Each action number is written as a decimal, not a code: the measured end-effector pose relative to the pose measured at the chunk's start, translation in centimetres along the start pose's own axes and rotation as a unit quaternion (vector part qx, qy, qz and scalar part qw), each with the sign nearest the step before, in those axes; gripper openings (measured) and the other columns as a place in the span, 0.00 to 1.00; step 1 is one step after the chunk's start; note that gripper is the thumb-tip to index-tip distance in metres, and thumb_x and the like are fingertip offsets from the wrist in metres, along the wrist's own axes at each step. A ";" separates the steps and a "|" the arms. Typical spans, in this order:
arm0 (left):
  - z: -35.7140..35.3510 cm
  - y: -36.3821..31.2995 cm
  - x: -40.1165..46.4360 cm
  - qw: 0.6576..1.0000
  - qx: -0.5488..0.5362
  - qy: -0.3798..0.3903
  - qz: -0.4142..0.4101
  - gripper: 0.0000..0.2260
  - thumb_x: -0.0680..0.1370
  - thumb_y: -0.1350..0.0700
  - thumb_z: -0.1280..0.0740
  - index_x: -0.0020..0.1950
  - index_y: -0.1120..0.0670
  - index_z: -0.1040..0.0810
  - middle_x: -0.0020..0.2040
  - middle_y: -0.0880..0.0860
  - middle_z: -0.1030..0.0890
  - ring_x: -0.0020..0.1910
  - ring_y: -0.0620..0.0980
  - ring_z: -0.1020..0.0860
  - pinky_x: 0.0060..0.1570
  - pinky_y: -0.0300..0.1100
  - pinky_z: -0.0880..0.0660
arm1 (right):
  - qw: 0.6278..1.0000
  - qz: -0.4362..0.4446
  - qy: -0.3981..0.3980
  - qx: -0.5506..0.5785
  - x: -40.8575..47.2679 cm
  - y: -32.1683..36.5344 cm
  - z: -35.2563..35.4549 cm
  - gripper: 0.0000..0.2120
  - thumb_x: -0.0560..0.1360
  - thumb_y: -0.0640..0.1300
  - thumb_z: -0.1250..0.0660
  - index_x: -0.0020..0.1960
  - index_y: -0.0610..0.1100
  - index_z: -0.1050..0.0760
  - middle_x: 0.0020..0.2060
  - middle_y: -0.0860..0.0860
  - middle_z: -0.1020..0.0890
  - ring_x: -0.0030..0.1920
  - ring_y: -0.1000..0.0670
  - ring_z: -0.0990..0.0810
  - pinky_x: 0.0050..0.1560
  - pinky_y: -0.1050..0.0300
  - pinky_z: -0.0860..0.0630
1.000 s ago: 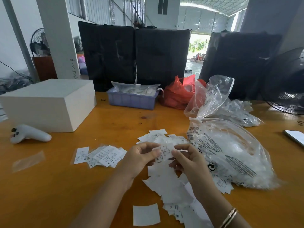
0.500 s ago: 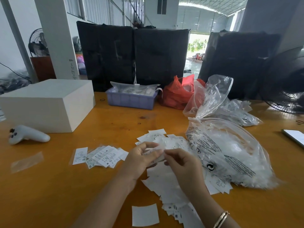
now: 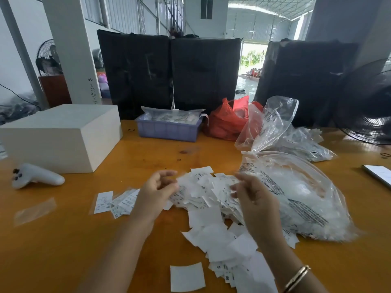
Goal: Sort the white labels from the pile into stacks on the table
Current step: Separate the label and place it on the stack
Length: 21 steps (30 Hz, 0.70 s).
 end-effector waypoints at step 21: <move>0.5 2.4 1.0 0.857 0.494 -0.122 -0.085 0.12 0.77 0.48 0.35 0.61 0.41 0.27 0.62 0.45 0.26 0.64 0.49 0.33 0.58 0.45 0.35 | 0.912 -0.125 0.043 -0.389 2.9 -5.2 3.3 0.14 0.77 0.34 0.40 0.57 0.45 0.20 0.41 0.45 0.22 0.42 0.45 0.28 0.43 0.53 0.27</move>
Point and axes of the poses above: each hand's wrist, its own x-axis towards the middle knuckle, its own z-axis out of the back of the hand, y = z × x, the point moved 1 cm from there along x, towards the middle knuckle
